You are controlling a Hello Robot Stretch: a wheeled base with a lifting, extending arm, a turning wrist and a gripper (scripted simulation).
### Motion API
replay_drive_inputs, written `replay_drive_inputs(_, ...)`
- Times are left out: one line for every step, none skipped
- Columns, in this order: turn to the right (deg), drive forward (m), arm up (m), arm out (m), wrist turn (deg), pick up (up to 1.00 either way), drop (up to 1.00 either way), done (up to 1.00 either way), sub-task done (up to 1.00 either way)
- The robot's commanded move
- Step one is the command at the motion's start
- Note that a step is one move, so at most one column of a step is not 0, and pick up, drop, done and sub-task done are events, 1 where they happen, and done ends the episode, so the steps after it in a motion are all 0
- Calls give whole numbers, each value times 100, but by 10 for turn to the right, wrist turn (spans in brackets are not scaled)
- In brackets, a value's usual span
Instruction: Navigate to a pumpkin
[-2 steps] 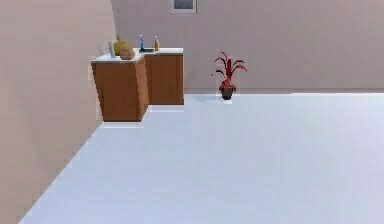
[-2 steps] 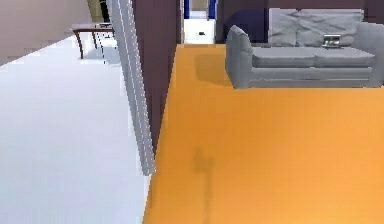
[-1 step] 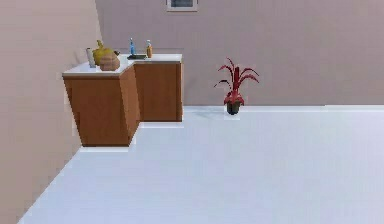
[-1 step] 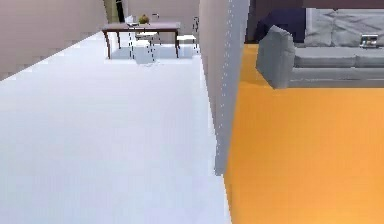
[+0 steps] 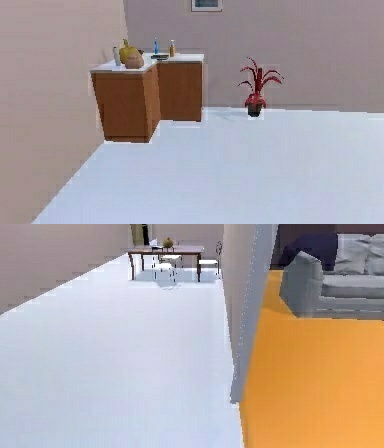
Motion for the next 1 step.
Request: replay_drive_inputs(0, 100, 0, 0, 0, 0, 0, 0, 0)
